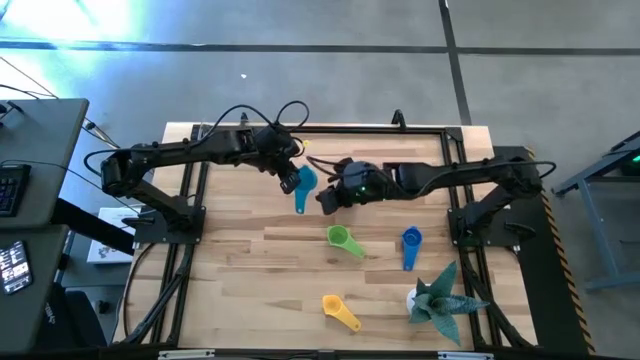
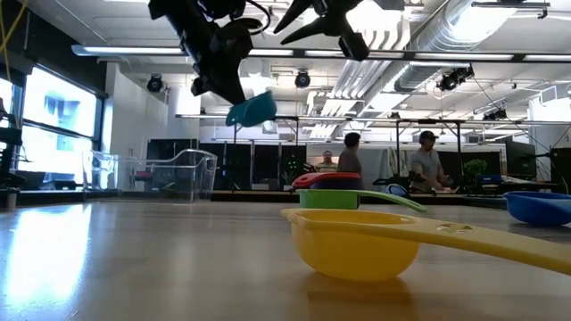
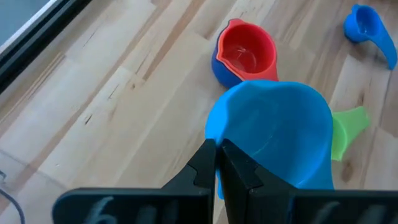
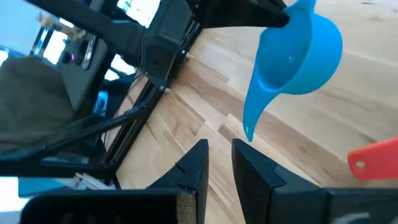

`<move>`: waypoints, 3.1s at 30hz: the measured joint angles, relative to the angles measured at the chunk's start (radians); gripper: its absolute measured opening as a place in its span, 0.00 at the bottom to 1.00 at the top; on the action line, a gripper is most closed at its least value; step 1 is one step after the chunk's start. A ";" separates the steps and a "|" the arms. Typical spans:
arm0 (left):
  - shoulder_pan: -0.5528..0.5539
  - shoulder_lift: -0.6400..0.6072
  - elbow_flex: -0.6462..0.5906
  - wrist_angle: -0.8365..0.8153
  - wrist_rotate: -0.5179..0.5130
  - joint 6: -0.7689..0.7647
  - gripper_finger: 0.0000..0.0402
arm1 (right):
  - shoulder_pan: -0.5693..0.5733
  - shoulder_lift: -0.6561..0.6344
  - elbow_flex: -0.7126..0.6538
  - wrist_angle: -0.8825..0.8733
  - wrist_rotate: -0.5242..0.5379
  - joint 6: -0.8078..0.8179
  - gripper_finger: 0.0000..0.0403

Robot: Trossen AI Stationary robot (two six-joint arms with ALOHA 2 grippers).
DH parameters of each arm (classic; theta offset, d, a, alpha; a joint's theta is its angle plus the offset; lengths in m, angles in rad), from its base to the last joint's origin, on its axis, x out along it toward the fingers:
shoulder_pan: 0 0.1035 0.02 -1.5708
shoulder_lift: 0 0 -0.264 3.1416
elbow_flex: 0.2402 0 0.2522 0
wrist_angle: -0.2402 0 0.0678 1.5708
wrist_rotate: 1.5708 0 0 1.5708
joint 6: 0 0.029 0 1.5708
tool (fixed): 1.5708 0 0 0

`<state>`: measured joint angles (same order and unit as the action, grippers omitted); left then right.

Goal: Nest measuring cups in basket
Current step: Stack the light blue measuring cup on top of the red measuring cup on the table

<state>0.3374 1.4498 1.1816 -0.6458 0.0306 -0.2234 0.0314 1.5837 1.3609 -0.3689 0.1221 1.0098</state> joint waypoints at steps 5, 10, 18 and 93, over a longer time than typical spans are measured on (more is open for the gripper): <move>0.000 0.000 0.000 0.009 0.041 0.000 0.00 | 0.032 0.007 0.000 -0.004 0.013 0.064 0.16; 0.000 0.000 0.000 0.018 0.058 0.000 0.00 | 0.048 0.023 0.000 -0.003 0.001 0.066 0.16; -0.018 0.000 0.000 0.035 0.069 -0.001 0.00 | 0.063 0.064 0.000 -0.008 0.012 0.117 0.27; 0.099 -0.004 0.000 0.276 0.173 -0.079 0.25 | -0.269 -0.106 -0.001 -0.390 -0.057 -0.385 0.00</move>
<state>0.4365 1.4460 1.1812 -0.3695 0.2039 -0.3027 -0.2373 1.4775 1.3598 -0.7592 0.0647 0.6252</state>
